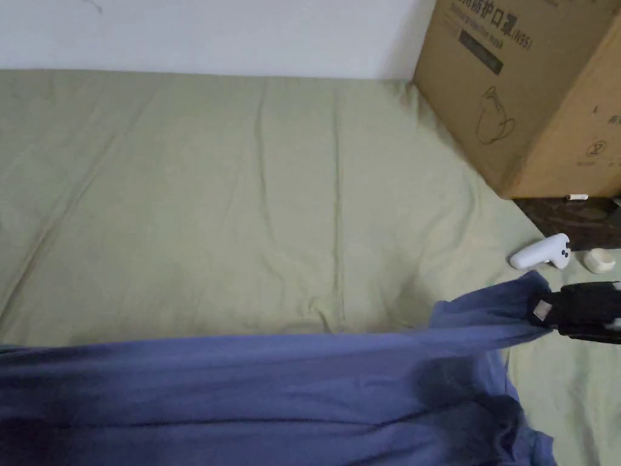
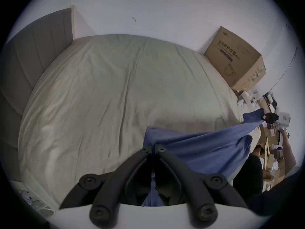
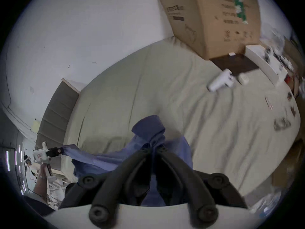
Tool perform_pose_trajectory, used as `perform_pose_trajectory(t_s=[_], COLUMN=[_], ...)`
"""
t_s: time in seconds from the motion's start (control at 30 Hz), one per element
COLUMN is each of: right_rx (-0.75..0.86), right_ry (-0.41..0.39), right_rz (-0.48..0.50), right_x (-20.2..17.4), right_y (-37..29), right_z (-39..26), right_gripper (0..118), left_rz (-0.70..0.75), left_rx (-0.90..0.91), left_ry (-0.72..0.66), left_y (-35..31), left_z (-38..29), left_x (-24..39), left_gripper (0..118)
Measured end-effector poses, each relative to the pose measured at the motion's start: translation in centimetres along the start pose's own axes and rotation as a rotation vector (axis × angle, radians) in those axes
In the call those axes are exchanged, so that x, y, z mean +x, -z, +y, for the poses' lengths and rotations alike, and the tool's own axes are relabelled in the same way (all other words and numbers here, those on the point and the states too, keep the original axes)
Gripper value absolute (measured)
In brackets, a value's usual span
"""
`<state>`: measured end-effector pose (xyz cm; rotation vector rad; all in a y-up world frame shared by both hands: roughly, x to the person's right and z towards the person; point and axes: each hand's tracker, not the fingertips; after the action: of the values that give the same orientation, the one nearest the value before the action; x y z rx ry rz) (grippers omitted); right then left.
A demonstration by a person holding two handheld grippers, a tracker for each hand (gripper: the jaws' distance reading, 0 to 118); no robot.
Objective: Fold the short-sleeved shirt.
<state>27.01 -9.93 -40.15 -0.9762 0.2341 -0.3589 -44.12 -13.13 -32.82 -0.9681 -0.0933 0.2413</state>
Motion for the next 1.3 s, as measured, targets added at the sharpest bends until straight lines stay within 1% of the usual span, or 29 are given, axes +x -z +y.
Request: perform_pose_trajectory(t_s=[0.07, 0.17, 0.33, 0.37, 0.4, 0.43, 0.47, 0.5, 0.53, 0.57, 0.6, 0.63, 0.67, 0.7, 0.73, 0.8, 0.87, 0.9, 0.93, 0.97, 1.0, 1.03, 1.07, 1.1, 1.13, 1.17, 1.2, 1.3], right_rx=[-0.037, -0.079, -0.145, -0.149, -0.148, -0.148, -0.150, -0.144, -0.126, -0.099, -0.068, -0.041, 0.005, 0.057, 0.082, 0.121, 0.130, 0.127, 0.136, 0.155, 0.169, 0.187, 0.200, 0.198, 0.180, 0.185, 0.159, 0.154], right_ry=[0.014, 0.041, 0.078, 0.091, 0.101, 0.101, 0.091, 0.058, 0.009, -0.048, -0.100, -0.129, -0.154, -0.173, -0.179, -0.186, -0.195, -0.204, -0.214, -0.225, -0.257, -0.281, -0.305, -0.314, -0.332, -0.323, -0.316, -0.309], right_rz=[-0.023, -0.066, -0.122, -0.127, -0.134, -0.146, -0.167, -0.202, -0.241, -0.280, -0.318, -0.353, -0.369, -0.340, -0.317, -0.277, -0.239, -0.215, -0.199, -0.192, -0.191, -0.194, -0.198, -0.201, -0.195, -0.186, -0.141, -0.137], right_x=[1.0, 2.3, 4.3, 4.5, 4.5, 4.2, 3.9, 3.4, 2.7, 1.9, 0.8, 0.0, -1.1, -2.1, -2.5, -4.7, -7.0, -8.0, -9.0, -9.9, -10.5, -11.3, -11.9, -12.3, -13.3, -13.4, -13.5, -13.4], right_y=[-0.3, -0.2, 2.4, 2.7, 2.9, 3.0, 3.0, 2.9, 2.7, 2.4, 2.0, 1.7, 1.2, 0.6, 0.6, 0.4, 1.0, 1.5, 2.1, 2.6, 3.3, 3.7, 4.1, 4.6, 5.1, 5.1, 5.3, 5.4], right_z=[-2.8, -6.5, -9.6, -9.8, -9.9, -9.9, -9.8, -9.7, -9.5, -9.3, -9.2, -8.9, -8.6, -8.2, -8.0, -7.6, -7.3, -7.3, -7.3, -7.3, -7.3, -7.3, -7.3, -7.3, -7.4, -7.3, -7.2, -7.1], right_gripper=[4, 4, 4, 4, 5, 12, 24, 47, 74, 101, 118, 118, 118, 118, 118, 118, 118, 118, 117, 114, 103, 81, 42, 0, 0, 0, 0, 0], left_rz=[-0.008, -0.038, -0.030, -0.032, -0.030, -0.030, -0.023, -0.010, -0.008, -0.011, -0.019, -0.024, -0.030, -0.033, -0.021, -0.032, -0.048, -0.012, 0.025, 0.069, 0.097, 0.116, 0.130, 0.133, 0.132, 0.105, 0.055, 0.064], left_rx=[-0.016, -0.083, -0.179, -0.193, -0.190, -0.189, -0.186, -0.174, -0.162, -0.146, -0.124, -0.101, -0.060, -0.010, 0.056, 0.150, 0.221, 0.235, 0.246, 0.248, 0.252, 0.253, 0.234, 0.214, 0.196, 0.213, 0.221, 0.217], left_ry=[0.015, -0.009, -0.051, -0.064, -0.064, -0.062, -0.058, -0.048, -0.044, -0.042, -0.046, -0.052, -0.059, -0.063, -0.077, -0.088, -0.067, -0.031, 0.000, 0.028, 0.049, 0.059, 0.058, 0.050, 0.039, 0.019, -0.007, -0.018], left_y=[-0.7, -1.4, -0.3, -0.1, -0.1, -0.2, -0.4, -0.7, -1.1, -1.6, -2.1, -2.6, -3.0, -3.7, -4.2, -4.9, -5.0, -4.8, -4.5, -3.5, -3.1, -2.7, -2.1, -1.4, -1.0, -1.1, -1.2, -1.2], left_z=[-2.2, -5.3, -9.4, -9.8, -10.0, -10.1, -10.1, -10.1, -10.0, -9.9, -9.8, -9.6, -9.4, -9.1, -8.8, -8.0, -7.4, -7.0, -6.6, -6.4, -6.2, -5.9, -5.7, -5.5, -5.5, -5.6, -5.7, -5.8], left_x=[-0.1, 0.2, -0.1, -0.2, -0.1, 0.3, 0.6, 0.9, 1.2, 1.7, 2.1, 2.5, 3.2, 3.9, 4.6, 6.3, 8.0, 9.3, 10.5, 10.5, 11.2, 11.9, 12.3, 12.4, 12.5, 12.4, 12.3, 10.8], left_gripper=[2, 2, 3, 4, 10, 24, 44, 71, 86, 99, 113, 117, 118, 118, 118, 117, 117, 117, 117, 115, 102, 79, 44, 0, 0, 0, 0, 0])
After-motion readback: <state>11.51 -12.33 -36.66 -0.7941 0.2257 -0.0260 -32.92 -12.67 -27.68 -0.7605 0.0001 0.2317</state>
